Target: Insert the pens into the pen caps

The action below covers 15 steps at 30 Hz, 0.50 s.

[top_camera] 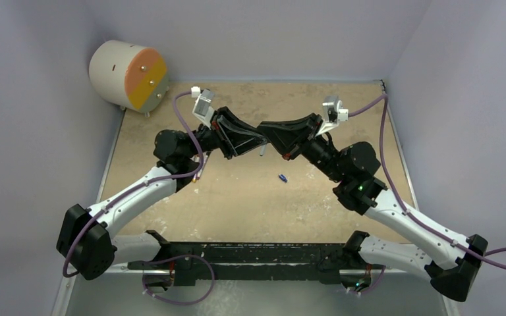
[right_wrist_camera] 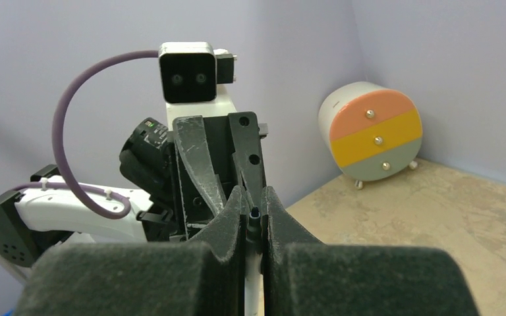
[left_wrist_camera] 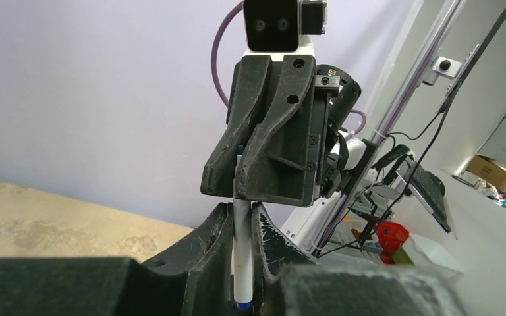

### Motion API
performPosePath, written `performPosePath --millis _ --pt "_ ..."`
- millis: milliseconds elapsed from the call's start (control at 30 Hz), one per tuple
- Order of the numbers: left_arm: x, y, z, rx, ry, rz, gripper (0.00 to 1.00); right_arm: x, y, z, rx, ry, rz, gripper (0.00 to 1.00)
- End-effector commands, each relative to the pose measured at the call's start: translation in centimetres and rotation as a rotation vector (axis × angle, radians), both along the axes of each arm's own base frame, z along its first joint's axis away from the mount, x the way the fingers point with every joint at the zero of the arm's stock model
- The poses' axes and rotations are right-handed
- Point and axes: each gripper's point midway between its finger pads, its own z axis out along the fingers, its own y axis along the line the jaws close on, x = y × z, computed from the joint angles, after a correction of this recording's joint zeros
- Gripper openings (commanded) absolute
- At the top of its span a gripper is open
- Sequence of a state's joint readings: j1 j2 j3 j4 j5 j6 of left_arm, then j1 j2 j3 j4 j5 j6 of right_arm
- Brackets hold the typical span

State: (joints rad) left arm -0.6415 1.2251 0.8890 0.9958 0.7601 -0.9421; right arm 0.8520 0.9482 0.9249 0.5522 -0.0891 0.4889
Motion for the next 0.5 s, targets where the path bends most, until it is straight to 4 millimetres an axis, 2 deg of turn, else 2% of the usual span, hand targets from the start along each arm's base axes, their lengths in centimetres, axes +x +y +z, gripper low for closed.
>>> performPosePath --millis 0,67,233,300,467 --pt "-2.4 0.6 1.5 -0.042 -0.082 -0.062 0.12 -0.3 0.3 0.5 0.006 -0.019 0.017 0.00" --pt "-2.1 0.4 0.9 -0.016 -0.077 -0.046 0.15 -0.3 0.1 0.7 0.007 -0.021 0.010 0.00" --pt "-1.7 -0.1 -0.2 0.028 -0.061 -0.044 0.40 -0.2 0.0 0.8 0.007 -0.026 0.002 0.00" --pt "-1.6 -0.3 -0.5 0.039 -0.054 -0.053 0.46 -0.3 -0.1 0.9 0.008 -0.031 0.001 0.00" --pt "-1.7 -0.3 -0.7 0.048 -0.051 -0.057 0.35 -0.3 -0.2 1.0 0.012 -0.033 -0.002 0.00"
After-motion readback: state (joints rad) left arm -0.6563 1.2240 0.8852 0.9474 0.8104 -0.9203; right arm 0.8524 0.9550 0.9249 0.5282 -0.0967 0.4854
